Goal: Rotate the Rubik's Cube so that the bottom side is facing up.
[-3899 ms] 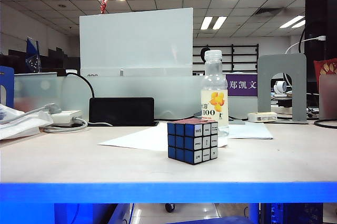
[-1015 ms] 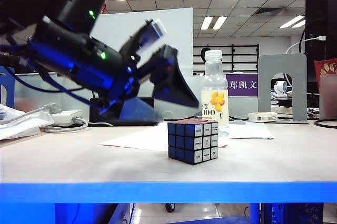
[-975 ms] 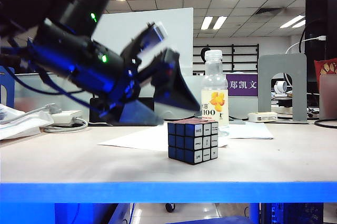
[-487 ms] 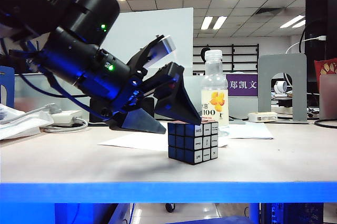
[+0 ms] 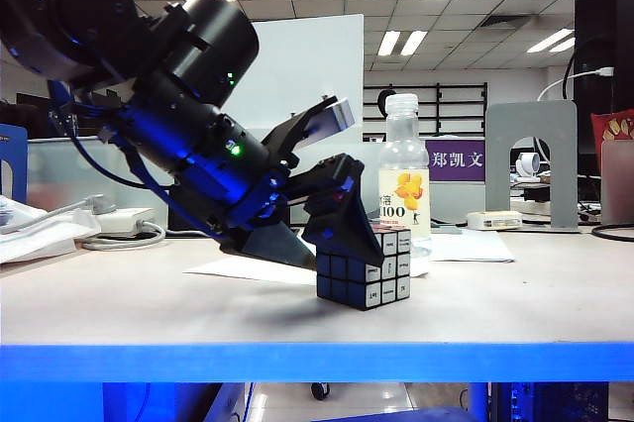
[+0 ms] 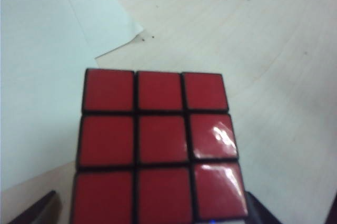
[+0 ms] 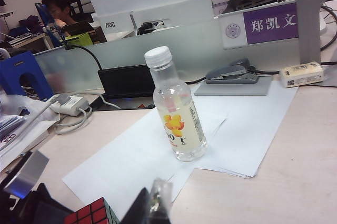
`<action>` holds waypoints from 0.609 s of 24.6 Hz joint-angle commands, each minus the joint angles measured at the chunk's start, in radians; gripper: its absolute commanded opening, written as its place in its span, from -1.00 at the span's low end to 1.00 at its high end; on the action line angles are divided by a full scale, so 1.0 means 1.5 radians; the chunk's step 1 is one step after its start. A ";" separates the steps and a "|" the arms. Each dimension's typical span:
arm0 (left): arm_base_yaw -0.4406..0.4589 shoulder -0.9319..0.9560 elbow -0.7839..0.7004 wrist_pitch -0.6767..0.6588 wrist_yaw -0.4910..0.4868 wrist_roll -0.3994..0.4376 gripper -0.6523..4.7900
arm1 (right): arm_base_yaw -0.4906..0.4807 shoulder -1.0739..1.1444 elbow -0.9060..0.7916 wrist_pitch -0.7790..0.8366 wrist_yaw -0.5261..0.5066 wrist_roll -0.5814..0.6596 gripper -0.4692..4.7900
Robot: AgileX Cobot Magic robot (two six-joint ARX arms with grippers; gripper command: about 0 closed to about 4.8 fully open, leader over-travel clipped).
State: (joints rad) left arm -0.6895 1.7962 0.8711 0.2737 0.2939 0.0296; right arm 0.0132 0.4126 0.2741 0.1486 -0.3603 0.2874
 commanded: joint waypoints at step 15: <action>0.002 0.027 0.018 0.036 0.001 -0.006 1.00 | -0.001 0.000 0.002 0.010 -0.001 -0.005 -0.84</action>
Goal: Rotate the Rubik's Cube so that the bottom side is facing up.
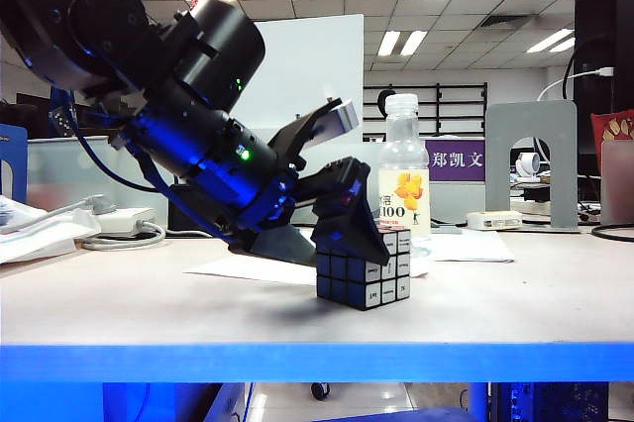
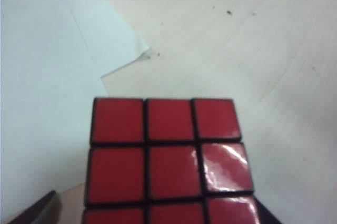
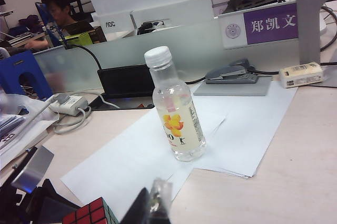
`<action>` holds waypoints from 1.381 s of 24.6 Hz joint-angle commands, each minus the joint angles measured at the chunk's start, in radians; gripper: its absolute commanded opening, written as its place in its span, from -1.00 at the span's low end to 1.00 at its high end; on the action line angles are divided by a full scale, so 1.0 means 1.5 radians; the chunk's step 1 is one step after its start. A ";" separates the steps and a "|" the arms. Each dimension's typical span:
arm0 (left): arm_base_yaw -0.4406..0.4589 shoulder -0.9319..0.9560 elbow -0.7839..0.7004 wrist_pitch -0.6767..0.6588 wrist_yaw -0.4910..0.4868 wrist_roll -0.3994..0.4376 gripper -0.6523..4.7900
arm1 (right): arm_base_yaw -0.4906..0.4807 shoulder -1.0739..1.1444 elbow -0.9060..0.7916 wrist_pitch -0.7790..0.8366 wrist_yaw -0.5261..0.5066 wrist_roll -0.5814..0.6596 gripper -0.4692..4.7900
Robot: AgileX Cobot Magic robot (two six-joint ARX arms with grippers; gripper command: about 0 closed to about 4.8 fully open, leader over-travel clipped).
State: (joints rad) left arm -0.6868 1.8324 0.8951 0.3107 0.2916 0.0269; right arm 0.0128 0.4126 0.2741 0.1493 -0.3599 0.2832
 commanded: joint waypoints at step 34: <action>0.000 0.004 0.002 0.130 0.059 -0.139 0.23 | 0.000 0.058 0.002 0.058 -0.041 0.004 -0.77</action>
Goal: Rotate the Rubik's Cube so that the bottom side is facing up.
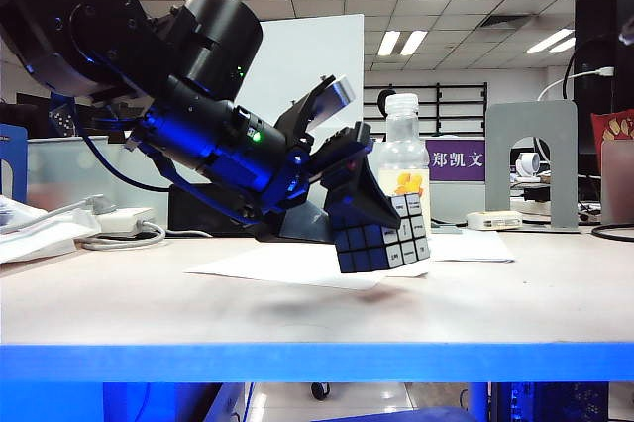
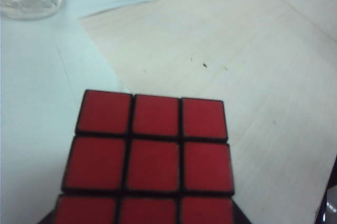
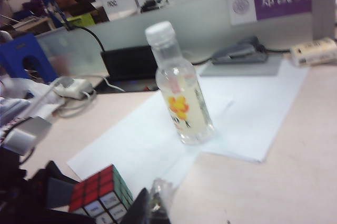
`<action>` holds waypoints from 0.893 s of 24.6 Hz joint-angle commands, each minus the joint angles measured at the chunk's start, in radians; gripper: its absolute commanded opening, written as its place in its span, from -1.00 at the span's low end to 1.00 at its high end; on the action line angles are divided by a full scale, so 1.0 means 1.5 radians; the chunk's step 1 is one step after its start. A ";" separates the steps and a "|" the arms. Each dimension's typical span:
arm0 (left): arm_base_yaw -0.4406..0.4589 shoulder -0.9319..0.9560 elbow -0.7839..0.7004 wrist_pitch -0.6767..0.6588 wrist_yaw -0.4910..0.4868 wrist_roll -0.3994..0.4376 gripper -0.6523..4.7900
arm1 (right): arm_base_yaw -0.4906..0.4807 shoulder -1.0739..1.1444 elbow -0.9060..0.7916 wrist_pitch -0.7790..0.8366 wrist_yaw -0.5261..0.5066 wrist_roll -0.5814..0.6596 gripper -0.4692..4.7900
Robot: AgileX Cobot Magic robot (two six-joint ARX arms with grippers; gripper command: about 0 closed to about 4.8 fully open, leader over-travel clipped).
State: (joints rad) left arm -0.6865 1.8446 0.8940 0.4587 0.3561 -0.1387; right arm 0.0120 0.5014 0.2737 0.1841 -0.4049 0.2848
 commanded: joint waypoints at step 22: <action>0.058 -0.004 0.003 0.257 0.158 -0.283 0.23 | 0.001 0.027 0.003 0.053 -0.025 0.005 -0.56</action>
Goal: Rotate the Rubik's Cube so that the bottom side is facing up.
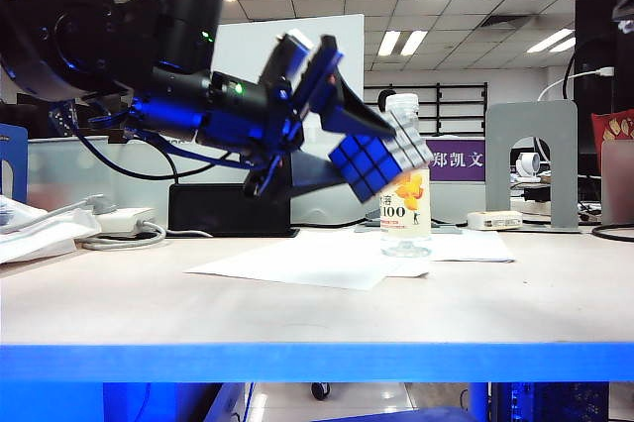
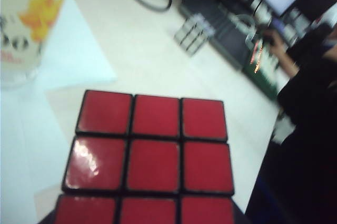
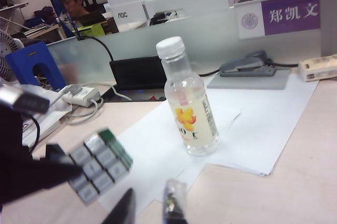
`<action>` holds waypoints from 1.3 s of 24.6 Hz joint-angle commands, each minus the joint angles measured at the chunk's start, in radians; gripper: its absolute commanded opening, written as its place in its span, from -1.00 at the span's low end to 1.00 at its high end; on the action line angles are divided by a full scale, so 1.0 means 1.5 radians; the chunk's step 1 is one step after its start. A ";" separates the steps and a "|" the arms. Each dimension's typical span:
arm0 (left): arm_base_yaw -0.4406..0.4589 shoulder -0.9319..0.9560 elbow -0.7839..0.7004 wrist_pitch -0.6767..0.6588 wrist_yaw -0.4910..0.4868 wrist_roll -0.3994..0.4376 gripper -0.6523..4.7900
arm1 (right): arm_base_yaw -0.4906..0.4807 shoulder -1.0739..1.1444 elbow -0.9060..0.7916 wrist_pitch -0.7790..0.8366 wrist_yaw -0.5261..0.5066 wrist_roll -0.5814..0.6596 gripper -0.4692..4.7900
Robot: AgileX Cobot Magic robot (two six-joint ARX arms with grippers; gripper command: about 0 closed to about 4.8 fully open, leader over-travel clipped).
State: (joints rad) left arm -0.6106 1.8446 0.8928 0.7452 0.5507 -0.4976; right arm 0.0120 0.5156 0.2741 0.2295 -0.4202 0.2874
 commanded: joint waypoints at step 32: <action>0.033 -0.005 0.003 0.329 0.145 -0.280 0.23 | 0.002 0.324 0.020 0.379 -0.233 0.195 -0.09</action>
State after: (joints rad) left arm -0.5625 1.8442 0.8944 1.1984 0.7597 -0.9104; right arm 0.0143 0.9882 0.2893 0.7727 -0.7372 0.5697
